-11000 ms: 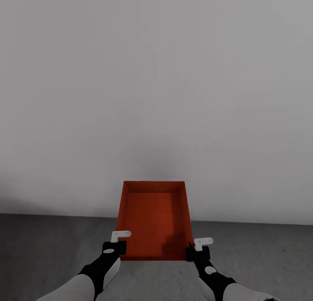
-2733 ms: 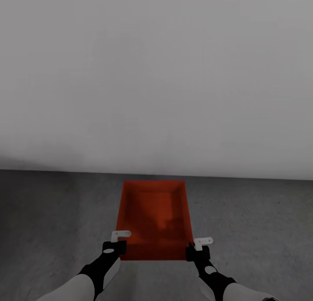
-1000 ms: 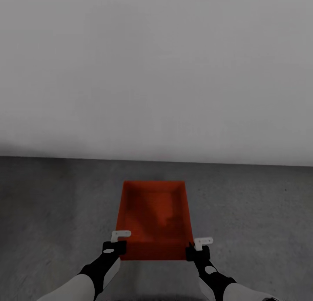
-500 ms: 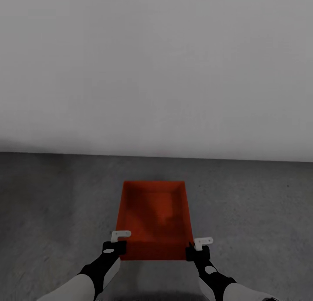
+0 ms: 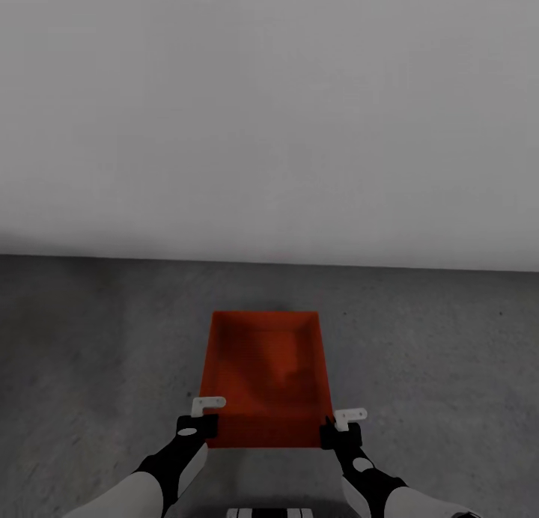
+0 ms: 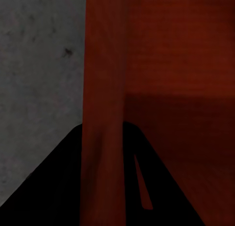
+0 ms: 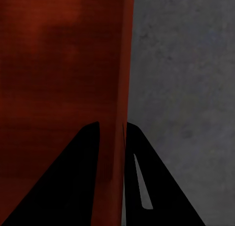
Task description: Move the two storage containers from the living room to the garage. In the garage, place one container on the floor and stack the other container on top of it (either order is fine).
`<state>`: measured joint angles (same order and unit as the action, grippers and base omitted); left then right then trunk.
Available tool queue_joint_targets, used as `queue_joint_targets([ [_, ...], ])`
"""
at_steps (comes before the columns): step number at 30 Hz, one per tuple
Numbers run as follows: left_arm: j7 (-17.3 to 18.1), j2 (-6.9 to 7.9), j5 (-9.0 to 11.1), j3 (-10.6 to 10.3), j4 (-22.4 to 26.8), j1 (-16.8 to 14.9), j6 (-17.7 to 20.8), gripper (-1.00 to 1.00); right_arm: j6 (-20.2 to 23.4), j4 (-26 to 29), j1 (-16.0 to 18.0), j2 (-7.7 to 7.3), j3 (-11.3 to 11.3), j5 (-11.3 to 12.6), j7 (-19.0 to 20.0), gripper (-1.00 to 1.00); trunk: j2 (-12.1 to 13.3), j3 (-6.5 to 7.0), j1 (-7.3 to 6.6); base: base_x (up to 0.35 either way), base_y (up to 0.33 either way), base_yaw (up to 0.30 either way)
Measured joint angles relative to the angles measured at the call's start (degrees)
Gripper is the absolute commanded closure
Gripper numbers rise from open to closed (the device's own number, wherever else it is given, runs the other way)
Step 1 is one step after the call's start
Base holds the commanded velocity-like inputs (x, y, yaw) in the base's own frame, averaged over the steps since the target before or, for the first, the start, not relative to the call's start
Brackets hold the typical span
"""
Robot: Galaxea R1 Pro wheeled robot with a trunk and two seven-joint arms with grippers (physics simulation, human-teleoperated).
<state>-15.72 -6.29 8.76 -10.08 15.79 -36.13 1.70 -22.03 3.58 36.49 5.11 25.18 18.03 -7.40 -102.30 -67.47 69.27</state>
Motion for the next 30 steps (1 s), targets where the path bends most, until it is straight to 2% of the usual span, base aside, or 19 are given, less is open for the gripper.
queue_joint_targets([
  [24, 0.0, 0.01, 0.0, 0.0, 0.0, 0.0, 0.0, 1.00, 0.0, 0.0, 0.0, 0.01, 0.0, 0.0, 0.0, 1.00, -9.6, -4.33, 5.27, 0.000, 0.000, 0.000],
  [30, 0.0, 0.03, 0.0, -0.1, 0.1, 0.0, 0.0, 1.00, 0.0, 0.0, 0.0, 0.01, 0.0, 0.1, 0.0, 1.00, -9.6, -4.34, 5.28, 0.000, 0.000, 0.000],
])
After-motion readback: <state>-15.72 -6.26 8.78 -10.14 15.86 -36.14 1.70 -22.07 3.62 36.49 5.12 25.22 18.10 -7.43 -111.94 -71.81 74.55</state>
